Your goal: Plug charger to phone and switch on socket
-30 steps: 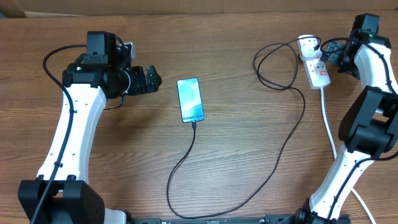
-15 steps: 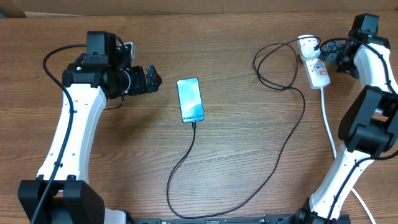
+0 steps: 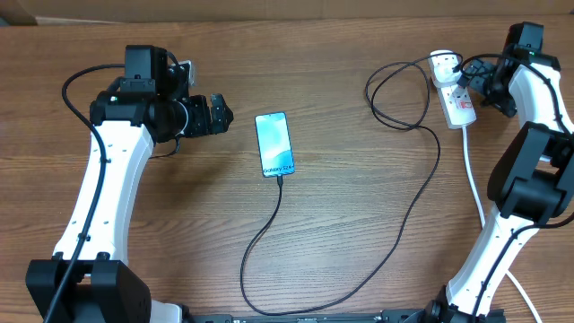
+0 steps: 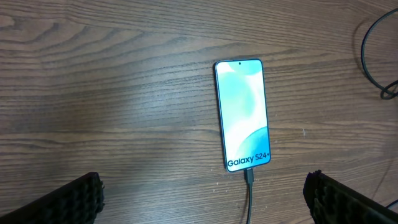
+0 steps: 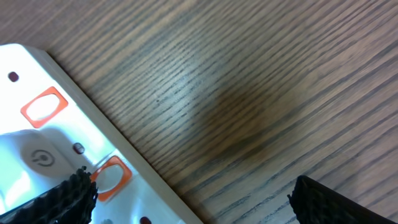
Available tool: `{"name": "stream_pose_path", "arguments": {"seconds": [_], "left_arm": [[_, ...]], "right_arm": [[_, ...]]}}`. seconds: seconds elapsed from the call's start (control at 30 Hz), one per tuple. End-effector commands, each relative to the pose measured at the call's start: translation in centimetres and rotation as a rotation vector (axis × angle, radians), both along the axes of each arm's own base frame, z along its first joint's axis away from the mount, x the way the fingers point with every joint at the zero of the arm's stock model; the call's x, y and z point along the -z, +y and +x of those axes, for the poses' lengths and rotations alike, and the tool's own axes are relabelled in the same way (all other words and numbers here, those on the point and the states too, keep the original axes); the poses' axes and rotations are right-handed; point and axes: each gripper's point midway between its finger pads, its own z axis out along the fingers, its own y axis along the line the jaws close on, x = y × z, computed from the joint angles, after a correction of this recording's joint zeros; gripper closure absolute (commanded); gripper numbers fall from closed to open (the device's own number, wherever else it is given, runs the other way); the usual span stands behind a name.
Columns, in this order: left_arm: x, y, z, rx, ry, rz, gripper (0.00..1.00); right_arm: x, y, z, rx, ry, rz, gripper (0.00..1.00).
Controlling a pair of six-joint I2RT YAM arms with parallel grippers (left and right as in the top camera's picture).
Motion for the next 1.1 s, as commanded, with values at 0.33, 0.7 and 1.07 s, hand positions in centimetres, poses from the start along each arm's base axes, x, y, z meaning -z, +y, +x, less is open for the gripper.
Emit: {"name": "stream_pose_path", "arguments": {"seconds": [0.33,0.7,1.07], "left_arm": [[0.1,-0.2,0.2,-0.008,0.007,-0.010,0.00],[0.1,-0.2,0.2,-0.008,0.007,-0.010,0.00],[0.1,-0.2,0.2,-0.008,0.007,-0.010,0.00]], "right_arm": [[2.3,0.0,-0.5,0.013,0.038,0.027,0.00],[2.3,1.0,-0.1,-0.010,0.017,0.082,0.00],[2.3,1.1,-0.1,-0.011,0.020,0.087,0.00]]}}
